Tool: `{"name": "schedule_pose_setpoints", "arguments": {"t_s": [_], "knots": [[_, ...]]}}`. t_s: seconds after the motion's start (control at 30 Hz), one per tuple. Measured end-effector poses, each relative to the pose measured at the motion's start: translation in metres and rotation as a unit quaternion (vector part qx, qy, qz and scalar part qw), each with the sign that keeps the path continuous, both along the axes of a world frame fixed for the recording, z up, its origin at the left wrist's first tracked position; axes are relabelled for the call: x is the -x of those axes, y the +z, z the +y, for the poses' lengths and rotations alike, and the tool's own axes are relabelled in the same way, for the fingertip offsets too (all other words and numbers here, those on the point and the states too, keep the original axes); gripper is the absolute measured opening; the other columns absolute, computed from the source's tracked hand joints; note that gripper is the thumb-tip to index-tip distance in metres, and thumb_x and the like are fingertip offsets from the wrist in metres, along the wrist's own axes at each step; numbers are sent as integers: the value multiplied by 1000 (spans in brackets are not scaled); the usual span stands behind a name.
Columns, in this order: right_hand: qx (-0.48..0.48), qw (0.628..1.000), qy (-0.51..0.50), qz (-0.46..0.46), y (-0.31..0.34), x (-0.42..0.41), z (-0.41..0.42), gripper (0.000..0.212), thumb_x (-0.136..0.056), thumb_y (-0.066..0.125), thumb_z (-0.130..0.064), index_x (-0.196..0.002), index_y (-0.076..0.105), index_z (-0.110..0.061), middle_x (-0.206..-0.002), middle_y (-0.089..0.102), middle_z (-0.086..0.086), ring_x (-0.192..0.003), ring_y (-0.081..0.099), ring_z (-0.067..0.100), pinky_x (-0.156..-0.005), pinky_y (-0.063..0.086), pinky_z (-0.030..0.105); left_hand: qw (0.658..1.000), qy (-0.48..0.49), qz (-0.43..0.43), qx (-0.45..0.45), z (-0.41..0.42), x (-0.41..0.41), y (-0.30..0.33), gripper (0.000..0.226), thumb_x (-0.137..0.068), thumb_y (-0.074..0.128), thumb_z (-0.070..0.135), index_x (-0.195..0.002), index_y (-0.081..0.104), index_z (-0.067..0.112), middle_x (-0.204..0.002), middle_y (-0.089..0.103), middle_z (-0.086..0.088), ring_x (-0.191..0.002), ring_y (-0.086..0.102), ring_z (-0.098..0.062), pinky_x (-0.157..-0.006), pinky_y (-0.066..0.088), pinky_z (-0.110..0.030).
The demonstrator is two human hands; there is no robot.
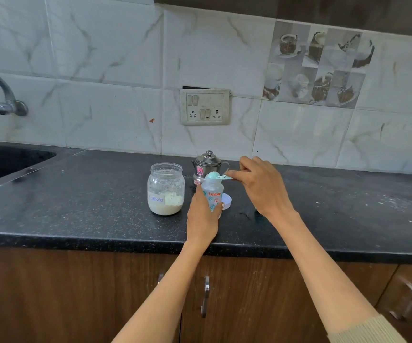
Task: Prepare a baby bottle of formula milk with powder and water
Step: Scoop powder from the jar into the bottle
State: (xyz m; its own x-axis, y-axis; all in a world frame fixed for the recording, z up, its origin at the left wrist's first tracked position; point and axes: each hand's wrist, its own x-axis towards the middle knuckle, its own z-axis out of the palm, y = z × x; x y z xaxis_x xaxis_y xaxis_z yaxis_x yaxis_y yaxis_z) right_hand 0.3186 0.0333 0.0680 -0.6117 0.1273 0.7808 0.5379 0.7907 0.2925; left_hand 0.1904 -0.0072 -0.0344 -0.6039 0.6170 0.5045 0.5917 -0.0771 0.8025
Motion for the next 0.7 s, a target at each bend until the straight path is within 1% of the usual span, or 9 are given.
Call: {"name": "schedule_pose_setpoints", "arguments": {"t_s": [0.27,0.33,0.4,0.43,0.5,0.57,0.6,0.67,0.7], "knots": [[33,999,10,27,-1,2,4,33,-65,82,1,-90,75,-20,-66,45,1,-57,33,14,-52,26,23,1000,-7,-1,-13,-3,-2,2,61,-87,65,21,-140,33,21,-134,51,1,-121,51,-16,-93,41,-26],[48,998,21,35,-2,2,5,28,-70,78,-1,-92,75,-18,-66,44,1,-57,37,16,-51,27,24,1000,-7,-2,-15,-4,-2,2,59,-87,64,21,-138,35,21,-133,52,1,-120,51,-16,-92,41,-25],[98,993,35,50,-2,2,3,18,-82,70,-10,-97,75,-18,-68,41,-3,-61,42,17,-50,29,26,1000,-8,-2,-16,-4,-2,2,58,-87,65,20,-137,36,21,-131,52,1,-119,52,-16,-90,40,-23],[142,987,42,57,-2,1,2,16,-88,65,-17,-101,73,-19,-69,40,-6,-64,44,16,-51,30,25,1000,-9,-2,-16,-4,-1,1,58,-87,65,20,-137,36,21,-131,52,1,-119,52,-16,-90,40,-23],[236,967,62,73,-3,1,2,20,-93,56,-26,-103,72,-20,-67,39,-8,-66,42,13,-53,32,25,1000,-9,-3,-14,-3,-1,1,60,-86,66,20,-137,35,20,-132,52,0,-119,52,-17,-92,41,-25],[301,945,74,102,-4,1,3,22,-94,54,-28,-96,72,-14,-65,41,-4,-61,40,11,-56,34,26,1000,-8,-2,-11,-3,-1,1,60,-86,66,21,-138,35,20,-133,51,-1,-121,51,-17,-95,42,-28],[328,933,79,124,-5,2,4,24,-93,55,-28,-91,72,-11,-63,41,-2,-58,37,10,-55,33,24,1000,-9,-2,-11,-3,-1,1,61,-86,66,21,-138,35,20,-133,51,-1,-121,51,-17,-95,42,-29],[393,900,89,170,-7,5,3,28,-91,57,-27,-82,71,-3,-56,35,0,-51,30,9,-50,27,19,1000,-8,-1,-10,-3,-1,1,61,-86,66,21,-139,34,20,-134,50,0,-121,50,-17,-95,41,-28],[424,881,91,190,-7,7,3,31,-90,59,-27,-81,70,1,-53,34,1,-50,27,9,-49,25,19,1000,-8,-1,-11,-4,-1,1,62,-86,66,21,-139,34,20,-134,50,0,-121,50,-17,-94,41,-27]]}}
